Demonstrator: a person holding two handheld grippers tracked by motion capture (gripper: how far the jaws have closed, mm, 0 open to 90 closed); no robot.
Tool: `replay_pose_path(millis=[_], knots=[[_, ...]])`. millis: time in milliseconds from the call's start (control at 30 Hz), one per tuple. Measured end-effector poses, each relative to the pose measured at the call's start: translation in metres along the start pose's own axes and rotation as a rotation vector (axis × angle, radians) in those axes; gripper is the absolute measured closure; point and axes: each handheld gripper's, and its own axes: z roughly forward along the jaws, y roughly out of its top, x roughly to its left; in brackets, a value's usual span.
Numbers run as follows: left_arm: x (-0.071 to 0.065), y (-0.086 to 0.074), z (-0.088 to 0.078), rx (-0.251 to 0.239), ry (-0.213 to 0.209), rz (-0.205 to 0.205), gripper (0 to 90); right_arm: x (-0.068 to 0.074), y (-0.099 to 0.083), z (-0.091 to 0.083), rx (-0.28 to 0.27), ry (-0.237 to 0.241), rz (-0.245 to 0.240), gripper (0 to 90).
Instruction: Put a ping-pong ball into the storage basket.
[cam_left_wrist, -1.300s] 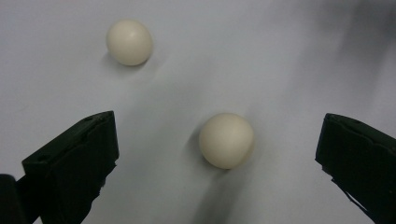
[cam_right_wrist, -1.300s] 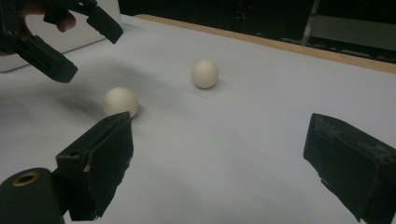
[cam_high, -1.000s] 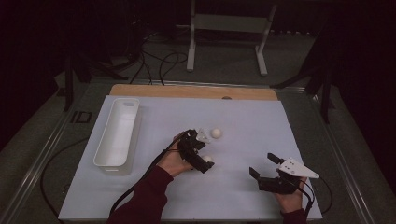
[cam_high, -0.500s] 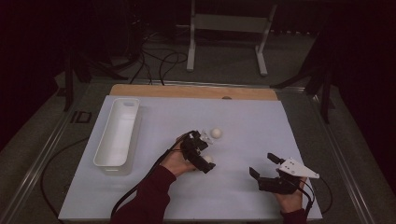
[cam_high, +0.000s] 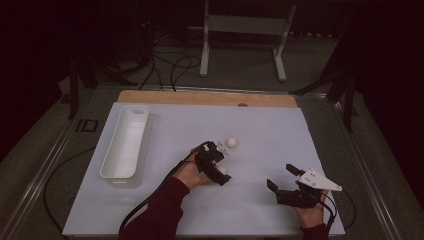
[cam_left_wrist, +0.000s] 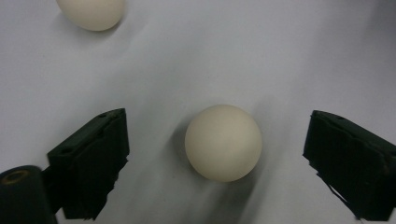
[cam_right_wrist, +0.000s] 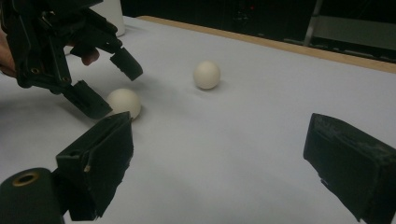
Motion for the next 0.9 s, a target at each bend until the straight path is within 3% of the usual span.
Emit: replay_pose_path(millis=[700,900], knots=[[0.0038,-0.0015,0.0069,0.032,-0.049,-0.026,35.0,0.0000,0.0002,0.0002,-0.001,0.001,0.003,8.1],[0.0035,-0.0019,0.0102,0.055,-0.055,-0.009,42.7,-0.0001,0.0002,-0.0001,-0.001,0.002,0.003,8.1]])
